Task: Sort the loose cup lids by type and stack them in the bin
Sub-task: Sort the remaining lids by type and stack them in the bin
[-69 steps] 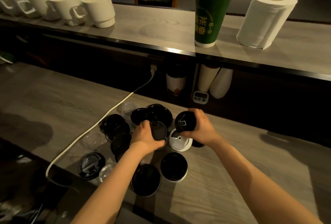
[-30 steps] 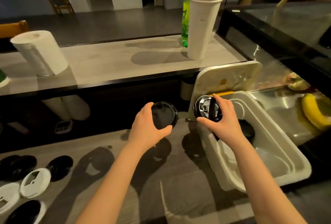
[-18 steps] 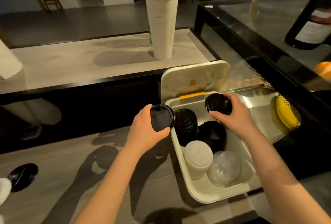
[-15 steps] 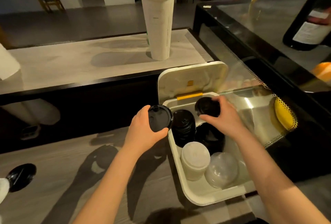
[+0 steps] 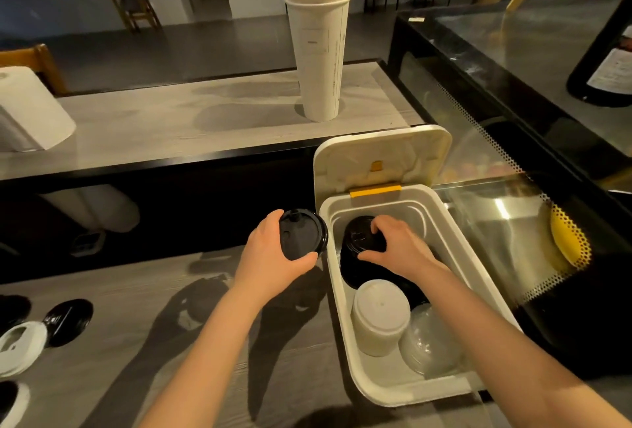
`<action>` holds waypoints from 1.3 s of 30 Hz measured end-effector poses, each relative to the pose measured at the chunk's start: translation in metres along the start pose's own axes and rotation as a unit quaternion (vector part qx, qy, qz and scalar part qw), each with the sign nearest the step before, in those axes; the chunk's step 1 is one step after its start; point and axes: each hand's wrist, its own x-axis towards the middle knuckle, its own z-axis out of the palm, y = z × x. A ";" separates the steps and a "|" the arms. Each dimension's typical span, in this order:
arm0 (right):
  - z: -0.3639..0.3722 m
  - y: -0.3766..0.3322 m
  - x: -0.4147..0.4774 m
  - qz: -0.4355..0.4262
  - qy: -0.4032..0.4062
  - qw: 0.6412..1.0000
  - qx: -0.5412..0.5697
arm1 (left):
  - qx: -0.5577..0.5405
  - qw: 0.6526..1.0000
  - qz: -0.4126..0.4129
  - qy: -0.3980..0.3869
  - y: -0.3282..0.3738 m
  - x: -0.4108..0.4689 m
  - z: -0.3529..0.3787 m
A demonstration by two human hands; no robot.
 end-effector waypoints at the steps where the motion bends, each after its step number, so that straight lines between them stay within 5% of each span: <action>1: 0.000 0.001 -0.001 0.007 0.010 1.000 -0.002 | 0.001 1.000 0.002 0.000 0.001 -0.001 0.000; 9: -0.006 -0.015 0.008 0.029 -0.055 0.994 -0.086 | 0.027 0.998 0.059 0.000 0.014 -0.001 0.004; 11: -0.019 -0.020 0.006 0.026 -0.015 0.997 -0.065 | 0.036 0.996 0.077 -0.004 0.018 0.000 0.005; 14: -0.047 -0.038 -0.004 0.016 0.110 0.985 0.135 | 0.056 0.990 0.126 -0.005 0.030 0.000 0.009; 16: -0.068 -0.048 -0.015 0.033 0.070 0.950 0.303 | 0.071 0.981 0.179 0.000 0.041 -0.003 0.014; 18: -0.080 -0.049 -0.024 0.030 0.009 0.939 0.343 | 0.080 0.970 0.229 0.005 0.051 -0.005 0.021; 23: -0.087 -0.027 -0.030 0.052 0.051 0.956 0.286 | 0.075 0.963 0.259 -0.005 0.060 -0.010 0.042; 27: -0.106 -0.006 -0.038 0.133 0.115 0.983 0.057 | 0.180 0.958 0.208 -0.077 0.048 0.002 0.065; 30: -0.110 -0.002 -0.038 0.138 0.054 0.988 -0.046 | 0.261 0.934 0.197 -0.142 0.045 0.013 0.078; 39: -0.056 0.013 -0.015 0.112 -0.111 0.964 -0.213 | 0.337 0.910 0.200 -0.132 0.048 0.016 0.087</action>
